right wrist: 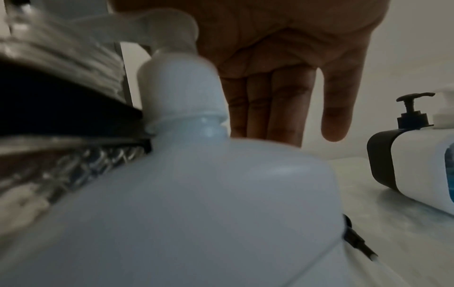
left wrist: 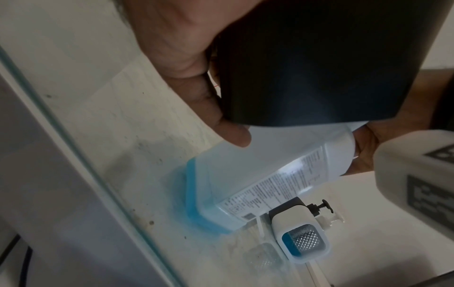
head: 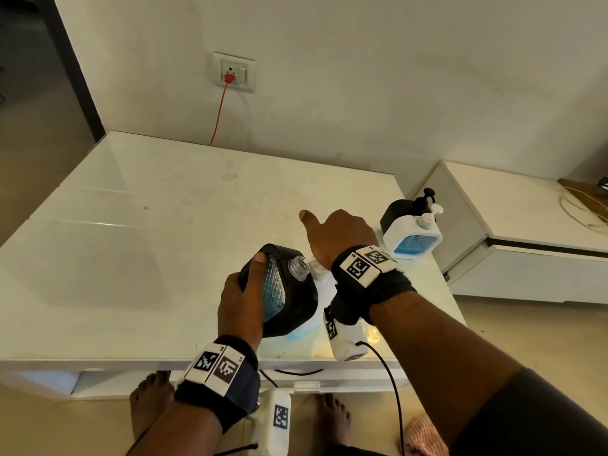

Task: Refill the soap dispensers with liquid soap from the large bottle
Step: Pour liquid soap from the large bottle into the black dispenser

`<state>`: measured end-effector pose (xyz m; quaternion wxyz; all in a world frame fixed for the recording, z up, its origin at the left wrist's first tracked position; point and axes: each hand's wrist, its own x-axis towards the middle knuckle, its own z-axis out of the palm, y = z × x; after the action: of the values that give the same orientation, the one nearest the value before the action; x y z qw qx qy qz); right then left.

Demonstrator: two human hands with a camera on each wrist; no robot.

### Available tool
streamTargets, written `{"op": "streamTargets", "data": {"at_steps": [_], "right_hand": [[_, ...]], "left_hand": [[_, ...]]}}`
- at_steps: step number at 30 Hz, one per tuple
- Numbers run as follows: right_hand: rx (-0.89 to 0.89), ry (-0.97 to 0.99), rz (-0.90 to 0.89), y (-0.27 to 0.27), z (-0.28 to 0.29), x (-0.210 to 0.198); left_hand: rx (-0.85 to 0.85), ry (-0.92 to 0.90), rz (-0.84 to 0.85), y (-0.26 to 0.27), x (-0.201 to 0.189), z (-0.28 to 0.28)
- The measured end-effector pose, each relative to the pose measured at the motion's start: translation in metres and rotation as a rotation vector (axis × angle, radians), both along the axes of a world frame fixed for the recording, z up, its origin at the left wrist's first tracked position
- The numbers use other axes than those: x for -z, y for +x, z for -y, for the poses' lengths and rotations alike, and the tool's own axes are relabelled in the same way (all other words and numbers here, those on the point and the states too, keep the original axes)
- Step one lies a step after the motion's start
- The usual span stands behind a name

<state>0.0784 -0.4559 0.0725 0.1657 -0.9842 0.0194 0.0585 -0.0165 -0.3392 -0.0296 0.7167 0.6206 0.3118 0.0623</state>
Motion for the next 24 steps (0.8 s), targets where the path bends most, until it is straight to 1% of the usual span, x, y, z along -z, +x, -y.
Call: {"op": "streamTargets", "data": {"at_steps": [3, 5, 9, 15, 18, 20, 24], "right_hand": [[-0.031, 0.014, -0.091, 0.005, -0.001, -0.008], [-0.049, 0.020, -0.121, 0.007, -0.001, -0.010], [-0.027, 0.004, -0.062, 0.006, 0.002, -0.007], [0.002, 0.017, 0.021, 0.003, 0.000, 0.002], [0.005, 0.009, 0.031, 0.003, 0.000, 0.005], [-0.007, -0.002, -0.002, 0.003, 0.001, 0.002], [-0.056, 0.028, -0.132, 0.006, 0.001, -0.011]], "left_hand": [[0.019, 0.020, 0.009, 0.000, 0.001, 0.000], [0.017, 0.021, 0.013, 0.000, 0.001, 0.000], [0.000, -0.013, 0.007, 0.003, 0.000, 0.000], [-0.006, -0.018, 0.007, -0.001, 0.006, -0.002], [0.010, -0.001, 0.020, 0.001, 0.006, -0.002], [0.014, 0.005, 0.029, 0.001, 0.006, -0.002], [0.011, -0.002, 0.034, 0.001, 0.006, -0.001]]}}
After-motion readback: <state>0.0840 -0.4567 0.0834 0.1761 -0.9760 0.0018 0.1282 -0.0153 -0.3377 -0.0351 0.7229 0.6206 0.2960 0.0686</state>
